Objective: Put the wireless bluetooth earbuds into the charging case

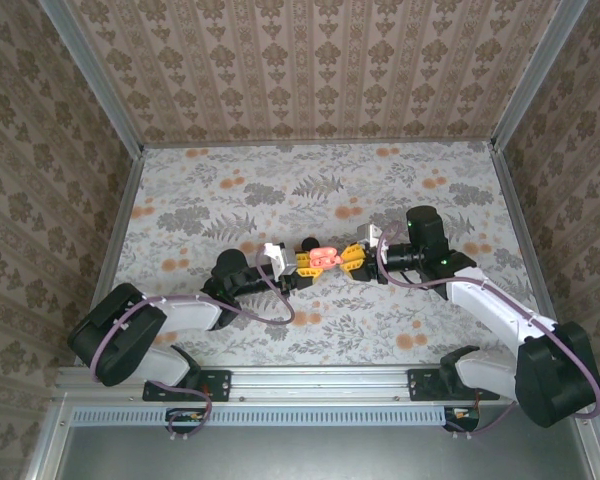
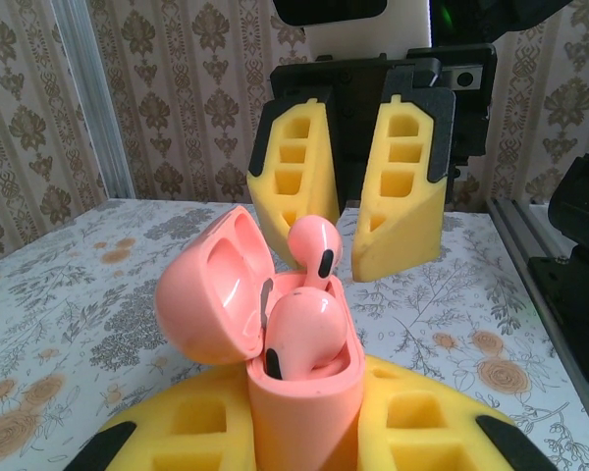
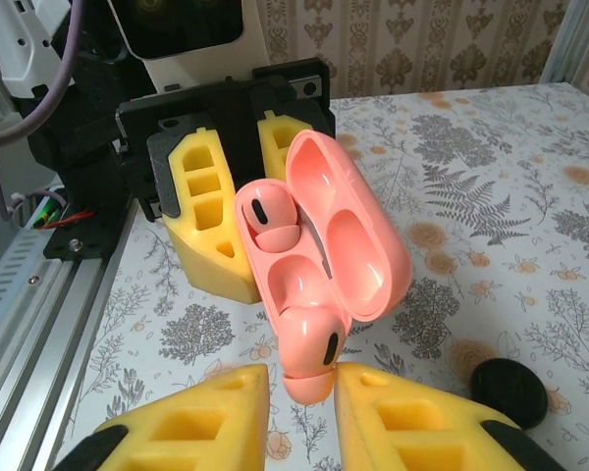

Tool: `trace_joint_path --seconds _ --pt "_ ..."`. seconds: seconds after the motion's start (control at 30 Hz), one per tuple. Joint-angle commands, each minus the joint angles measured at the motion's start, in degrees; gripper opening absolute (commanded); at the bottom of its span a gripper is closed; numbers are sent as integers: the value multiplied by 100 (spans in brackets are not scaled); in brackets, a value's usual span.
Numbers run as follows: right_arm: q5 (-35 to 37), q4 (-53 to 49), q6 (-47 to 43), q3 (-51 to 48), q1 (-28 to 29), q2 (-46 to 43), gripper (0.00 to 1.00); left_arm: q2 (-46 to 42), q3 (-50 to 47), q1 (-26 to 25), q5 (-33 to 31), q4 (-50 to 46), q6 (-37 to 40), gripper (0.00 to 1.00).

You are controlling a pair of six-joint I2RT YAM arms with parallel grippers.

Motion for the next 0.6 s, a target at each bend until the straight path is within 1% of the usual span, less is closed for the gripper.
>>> trace_joint_path --seconds 0.0,0.17,0.57 --pt "-112 -70 -77 187 48 34 24 -130 89 54 -28 16 -53 18" --pt "101 16 109 191 74 40 20 -152 93 60 -46 4 -63 18" --pt "540 293 566 127 251 23 17 -190 106 57 -153 -80 -28 18"
